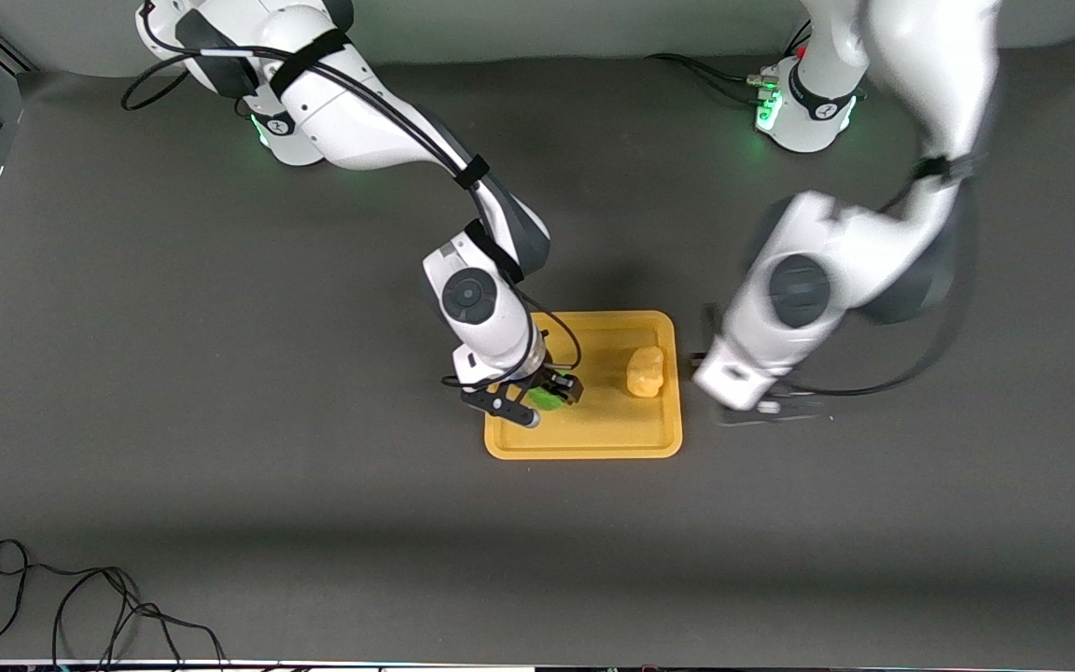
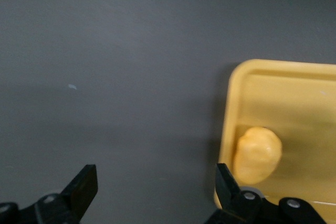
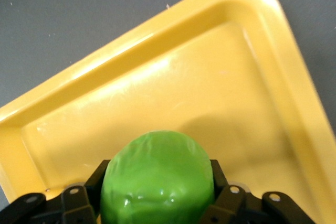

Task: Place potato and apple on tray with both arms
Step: 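Lower the apple onto the tray with the right gripper while the left gripper withdraws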

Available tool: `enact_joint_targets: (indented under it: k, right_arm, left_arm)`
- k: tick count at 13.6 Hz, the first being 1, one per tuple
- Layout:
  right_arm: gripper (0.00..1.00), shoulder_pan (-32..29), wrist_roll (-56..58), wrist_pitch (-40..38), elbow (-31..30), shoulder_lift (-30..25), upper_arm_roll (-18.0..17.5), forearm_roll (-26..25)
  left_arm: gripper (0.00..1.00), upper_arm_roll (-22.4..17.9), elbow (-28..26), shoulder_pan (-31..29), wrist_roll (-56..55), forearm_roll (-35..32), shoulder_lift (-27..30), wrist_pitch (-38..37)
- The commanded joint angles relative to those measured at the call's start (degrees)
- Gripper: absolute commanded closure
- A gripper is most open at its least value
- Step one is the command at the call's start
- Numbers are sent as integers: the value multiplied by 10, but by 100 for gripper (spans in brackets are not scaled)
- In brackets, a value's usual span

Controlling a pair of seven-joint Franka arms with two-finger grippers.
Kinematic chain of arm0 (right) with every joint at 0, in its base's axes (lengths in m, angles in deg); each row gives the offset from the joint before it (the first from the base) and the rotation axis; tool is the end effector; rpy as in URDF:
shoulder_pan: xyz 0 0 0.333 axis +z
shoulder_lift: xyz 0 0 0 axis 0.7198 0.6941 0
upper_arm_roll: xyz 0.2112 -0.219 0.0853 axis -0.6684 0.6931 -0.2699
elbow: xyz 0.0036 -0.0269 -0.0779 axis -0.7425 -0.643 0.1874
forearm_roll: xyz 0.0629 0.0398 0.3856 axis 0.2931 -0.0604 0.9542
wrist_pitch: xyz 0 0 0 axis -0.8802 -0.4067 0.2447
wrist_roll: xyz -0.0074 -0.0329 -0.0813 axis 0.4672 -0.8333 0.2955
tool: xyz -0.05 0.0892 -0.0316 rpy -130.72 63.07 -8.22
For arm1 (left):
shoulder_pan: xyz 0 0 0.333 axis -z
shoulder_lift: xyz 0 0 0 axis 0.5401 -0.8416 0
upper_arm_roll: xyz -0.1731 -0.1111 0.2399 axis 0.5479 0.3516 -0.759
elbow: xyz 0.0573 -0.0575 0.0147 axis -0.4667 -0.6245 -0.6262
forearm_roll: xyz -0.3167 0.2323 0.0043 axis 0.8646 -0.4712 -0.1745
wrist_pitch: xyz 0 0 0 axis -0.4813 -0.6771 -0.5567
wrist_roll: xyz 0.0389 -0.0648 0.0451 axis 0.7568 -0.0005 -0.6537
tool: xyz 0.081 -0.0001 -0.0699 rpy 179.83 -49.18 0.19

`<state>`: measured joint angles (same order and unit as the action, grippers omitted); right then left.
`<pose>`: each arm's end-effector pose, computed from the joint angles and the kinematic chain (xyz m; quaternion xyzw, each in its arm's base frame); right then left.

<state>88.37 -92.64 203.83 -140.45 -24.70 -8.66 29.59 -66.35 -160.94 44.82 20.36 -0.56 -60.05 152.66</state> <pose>0.5725 0.4853 0.2065 -0.9675 0.2200 -0.0207 0.1225 0.6107 -0.2063 0.3954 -0.9983 -0.0458 0.0185 0.0320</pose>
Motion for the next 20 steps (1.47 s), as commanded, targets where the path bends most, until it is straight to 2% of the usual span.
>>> enact_joint_targets:
  k: [1, 2, 3, 4, 6, 7, 11, 13, 15, 17, 20]
  right_arm:
    - [77, 25, -23, 4, 29, 19, 4, 14]
    - [75, 27, -23, 4, 28, 19, 4, 12]
    - [67, 27, -24, 4, 26, 19, 4, 11]
    - [52, 27, -24, 4, 27, 25, 4, 11]
    - [11, 26, -24, 4, 25, 26, 5, 9]
    - [0, 26, -23, 4, 24, 25, 6, 8]
    - [0, 22, -19, -6, 20, 18, 10, 7]
    - [0, 17, -14, -43, 18, -6, 15, 6]
    - [0, 14, 26, -112, 18, -49, 48, 7]
    - [0, -19, 90, -200, 9, -105, 59, 14]
    - [0, -82, 224, -253, -73, -208, 60, 15]
  left_arm:
    - [0, 7, -25, -78, 110, 44, 68, -23]
    - [0, 7, -24, -114, 168, 57, 89, -51]
    - [0, 7, -25, -145, 228, 67, 111, -79]
    - [0, 6, -25, -172, 268, 68, 131, -103]
    - [0, 4, -25, -202, 284, 68, 169, -125]
    - [0, 4, -24, -213, 292, 67, 184, -136]
    - [0, 5, -24, -221, 305, 59, 214, -158]
    - [0, 8, -23, -217, 296, 57, 213, -153]
    - [0, 15, -22, -209, 271, 55, 210, -150]
    - [0, 22, -22, -189, 245, 34, 208, -152]
    - [0, 22, -22, -173, 224, 25, 207, -155]
